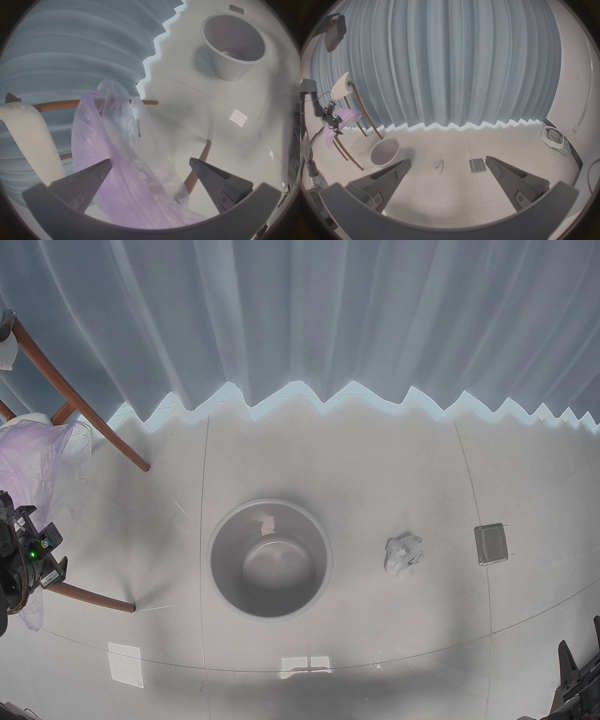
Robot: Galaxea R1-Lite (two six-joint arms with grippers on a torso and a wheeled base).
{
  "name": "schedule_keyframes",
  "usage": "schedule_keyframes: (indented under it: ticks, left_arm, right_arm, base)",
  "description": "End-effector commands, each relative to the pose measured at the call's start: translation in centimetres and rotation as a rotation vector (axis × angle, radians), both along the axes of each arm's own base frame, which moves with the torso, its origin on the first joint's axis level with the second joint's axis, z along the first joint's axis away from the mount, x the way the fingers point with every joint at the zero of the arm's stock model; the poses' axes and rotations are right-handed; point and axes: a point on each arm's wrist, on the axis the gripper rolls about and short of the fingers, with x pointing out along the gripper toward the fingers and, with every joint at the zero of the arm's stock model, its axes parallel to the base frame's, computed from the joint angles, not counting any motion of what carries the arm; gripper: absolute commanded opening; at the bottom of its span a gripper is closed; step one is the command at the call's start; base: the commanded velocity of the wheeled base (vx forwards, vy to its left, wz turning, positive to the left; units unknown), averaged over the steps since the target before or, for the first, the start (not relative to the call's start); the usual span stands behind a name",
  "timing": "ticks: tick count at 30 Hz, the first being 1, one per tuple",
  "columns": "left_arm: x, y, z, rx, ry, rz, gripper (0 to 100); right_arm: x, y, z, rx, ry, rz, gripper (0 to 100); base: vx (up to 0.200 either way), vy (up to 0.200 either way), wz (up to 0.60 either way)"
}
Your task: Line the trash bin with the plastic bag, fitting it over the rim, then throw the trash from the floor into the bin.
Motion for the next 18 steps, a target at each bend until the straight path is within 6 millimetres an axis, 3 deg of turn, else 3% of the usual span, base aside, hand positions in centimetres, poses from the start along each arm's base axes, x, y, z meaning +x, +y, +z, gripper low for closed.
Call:
schedule_keyframes:
  ticks: [1, 9, 10, 18]
  left_arm:
    - [0.65, 0.37, 0.06, 0.0, 0.004, 0.012, 100]
    - [1.37, 0.98, -0.06, 0.005, -0.009, 0.034, 100]
    - [1.34, 0.97, -0.03, 0.005, -0.011, 0.034, 0]
    - [1.16, 0.9, -0.01, -0.02, -0.025, 0.029, 0]
  right_arm:
    - [0.0, 0.0, -0.52, 0.0, 0.0, 0.001, 100]
    - [0.0, 0.0, -0.52, 0.0, 0.0, 0.001, 100]
    - [0.0, 0.0, -0.54, 0.0, 0.002, 0.001, 100]
    - [0.0, 0.0, -0.54, 0.0, 0.002, 0.001, 100]
  base:
    - [0.0, 0.0, 0.0]
    - [0.0, 0.0, 0.0]
    - [0.0, 0.0, 0.0]
    - [0.0, 0.0, 0.0]
